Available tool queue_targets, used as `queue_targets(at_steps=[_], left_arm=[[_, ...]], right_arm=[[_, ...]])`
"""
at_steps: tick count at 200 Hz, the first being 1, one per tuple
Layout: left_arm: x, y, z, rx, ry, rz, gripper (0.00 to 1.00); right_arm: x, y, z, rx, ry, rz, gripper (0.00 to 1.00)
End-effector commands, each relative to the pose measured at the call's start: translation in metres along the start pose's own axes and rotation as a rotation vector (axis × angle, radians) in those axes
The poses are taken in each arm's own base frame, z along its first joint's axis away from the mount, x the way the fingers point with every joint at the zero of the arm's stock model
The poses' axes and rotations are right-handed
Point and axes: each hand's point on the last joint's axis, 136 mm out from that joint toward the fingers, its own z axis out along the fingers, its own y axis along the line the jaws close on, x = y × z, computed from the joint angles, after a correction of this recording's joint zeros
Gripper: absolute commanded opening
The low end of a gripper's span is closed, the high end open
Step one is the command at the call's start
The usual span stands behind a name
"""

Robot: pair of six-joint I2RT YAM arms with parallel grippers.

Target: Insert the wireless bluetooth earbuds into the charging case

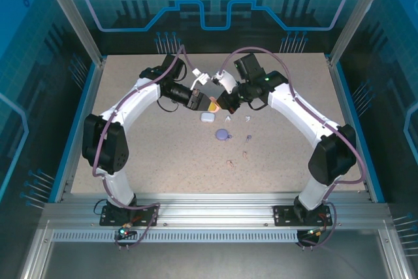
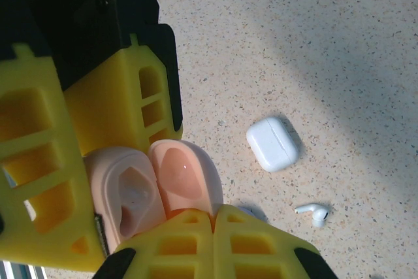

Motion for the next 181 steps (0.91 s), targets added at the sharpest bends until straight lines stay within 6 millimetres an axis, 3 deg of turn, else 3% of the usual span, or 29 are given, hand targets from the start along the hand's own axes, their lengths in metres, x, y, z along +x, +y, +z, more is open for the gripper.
queue_targets(at_steps=[1,21,51,82,112,148,181], left_arm=[[-0.003,-0.009,-0.003,0.046,-0.003,0.013,0.0],[-0.002,-0.006,-0.005,0.024,-0.021,0.021,0.0],[-0.009,0.001,-0.018,-0.038,-0.117,0.054,0.0],[-0.02,0.007,-0.033,-0.146,-0.267,0.118,0.0],[-0.026,0.003,-0.05,-0.239,-0.442,0.203,0.0],[-0.026,-0.016,-0.083,-0.358,-0.717,0.356,0.0],[-0.019,-0.043,-0.083,-0.443,-0.812,0.543,0.0]], right_arm=[[-0.015,-0.005,-0.01,0.022,-0.039,0.016,0.0],[-0.023,-0.009,-0.025,0.014,-0.089,0.07,0.18],[-0.028,-0.005,-0.069,-0.011,-0.193,0.159,0.41],[-0.001,-0.003,-0.09,0.06,-0.206,0.305,0.58],[0.046,0.003,-0.074,0.093,-0.126,0.453,0.59],[0.106,0.021,-0.028,0.15,0.038,0.52,0.6],[0.155,0.035,0.013,0.231,0.206,0.528,0.59]])
